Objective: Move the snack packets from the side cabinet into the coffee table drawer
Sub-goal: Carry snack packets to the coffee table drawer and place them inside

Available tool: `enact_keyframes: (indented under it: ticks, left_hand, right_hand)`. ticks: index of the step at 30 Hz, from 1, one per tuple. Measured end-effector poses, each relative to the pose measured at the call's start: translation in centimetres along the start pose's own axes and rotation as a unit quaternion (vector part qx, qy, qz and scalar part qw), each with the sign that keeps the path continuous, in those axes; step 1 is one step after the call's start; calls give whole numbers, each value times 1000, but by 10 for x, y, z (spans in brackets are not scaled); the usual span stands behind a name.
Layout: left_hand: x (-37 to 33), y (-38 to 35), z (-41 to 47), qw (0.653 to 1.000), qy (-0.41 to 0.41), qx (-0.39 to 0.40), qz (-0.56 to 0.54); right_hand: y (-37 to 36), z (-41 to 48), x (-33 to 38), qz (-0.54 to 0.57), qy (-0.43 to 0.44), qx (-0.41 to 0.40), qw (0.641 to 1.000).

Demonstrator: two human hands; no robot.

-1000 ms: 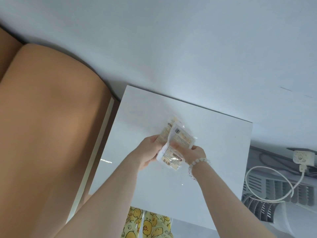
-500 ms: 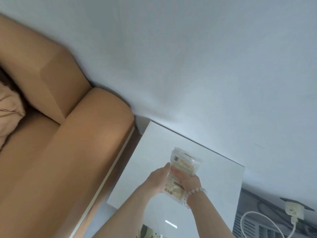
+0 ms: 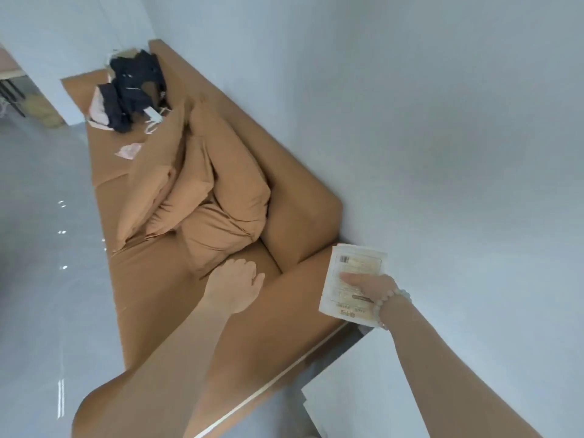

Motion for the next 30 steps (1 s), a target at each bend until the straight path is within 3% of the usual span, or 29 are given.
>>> enact_keyframes:
  ticks: [7,16,22,26,30]
  left_hand:
    - [141,31,-120,975,203,-82,-27]
    - [285,-12,-281,918,389,-48,-61]
    - [386,-25,-376,880,457,-96,-90]
    - [451,-38,-426,860,477,-140,-112]
    - [498,-58,-459,858,482,-132,-119]
  right_hand:
    - [-185,-39,70,-197,57,157,966]
    - [-406,-100,11,-408,45,301,861]
    - [-550,-151,-12,-456,94,365,806]
    - [-637,-176,-48,-468,87,373,796]
    - [-699,-180,-97,-455,50,386,801]
Point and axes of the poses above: each hand's wrist, its own z-axis towards the middle knuckle, its own y-axis out of the back of the hand, x = y × z, the point moved 7 cm from there along z, towards the middle knuckle, and after that the axes turned 13 degrees about x, right-handed, at the moved point
